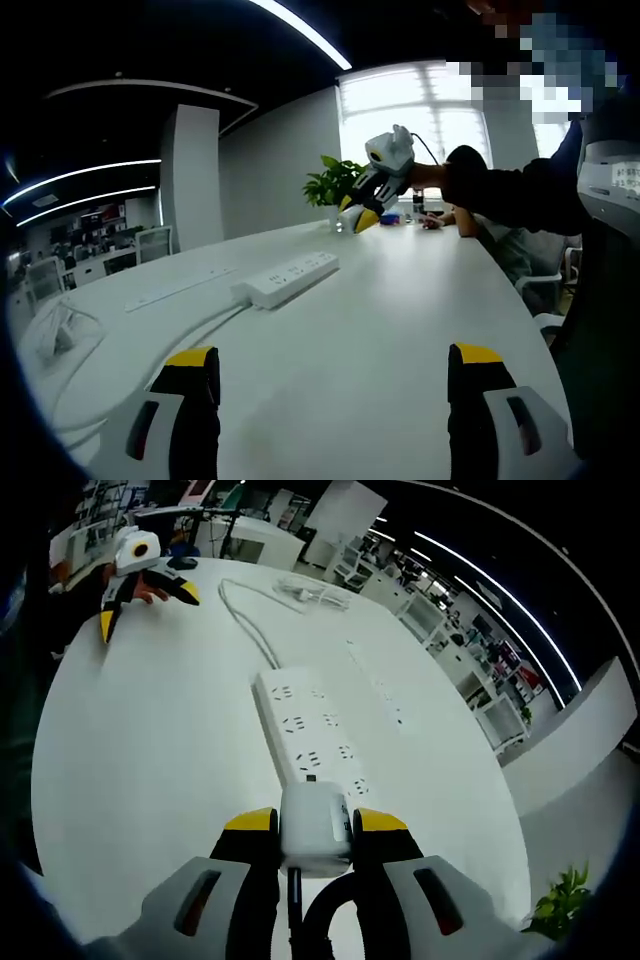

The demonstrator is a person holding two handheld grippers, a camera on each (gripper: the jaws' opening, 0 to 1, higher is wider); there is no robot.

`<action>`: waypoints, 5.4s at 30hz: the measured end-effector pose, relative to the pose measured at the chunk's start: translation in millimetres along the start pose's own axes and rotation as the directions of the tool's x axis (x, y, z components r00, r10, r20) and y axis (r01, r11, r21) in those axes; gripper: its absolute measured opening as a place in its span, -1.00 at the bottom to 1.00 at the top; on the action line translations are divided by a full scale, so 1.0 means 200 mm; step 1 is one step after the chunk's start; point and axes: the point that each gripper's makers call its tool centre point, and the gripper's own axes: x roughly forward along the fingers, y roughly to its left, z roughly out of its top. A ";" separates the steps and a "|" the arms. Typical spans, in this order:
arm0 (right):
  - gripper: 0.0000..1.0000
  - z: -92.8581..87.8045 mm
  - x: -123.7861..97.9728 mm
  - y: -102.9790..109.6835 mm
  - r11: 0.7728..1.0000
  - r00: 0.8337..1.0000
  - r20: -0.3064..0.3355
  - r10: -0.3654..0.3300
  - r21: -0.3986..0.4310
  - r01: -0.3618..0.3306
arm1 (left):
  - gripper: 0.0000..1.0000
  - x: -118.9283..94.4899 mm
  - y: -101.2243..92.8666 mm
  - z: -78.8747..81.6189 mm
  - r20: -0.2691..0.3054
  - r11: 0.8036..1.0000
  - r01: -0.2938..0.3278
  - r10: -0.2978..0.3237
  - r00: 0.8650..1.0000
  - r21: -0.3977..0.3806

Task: Straighten the power strip on the desk, plug the charger into it

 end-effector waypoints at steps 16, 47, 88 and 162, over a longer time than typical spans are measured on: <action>-0.51 -0.02 0.05 -0.03 0.997 0.996 -0.089 0.015 -0.073 -0.021 | 0.94 0.01 0.02 -0.01 -0.002 1.000 0.001 -0.001 1.000 -0.005; -0.51 -0.09 0.21 -0.06 0.974 0.961 -0.274 -0.035 -0.226 -0.029 | 0.94 -0.01 0.02 -0.01 0.007 1.000 0.000 0.000 1.000 0.004; -0.51 -0.12 0.27 -0.06 0.936 0.922 -0.381 -0.072 -0.344 -0.069 | 0.94 -0.01 0.03 -0.01 0.021 1.000 0.001 0.000 1.000 -0.010; -0.07 0.03 0.38 0.02 0.932 0.963 -0.265 0.040 -0.338 -0.132 | 0.97 -0.01 0.00 -0.05 0.013 1.000 0.013 -0.013 1.000 -0.002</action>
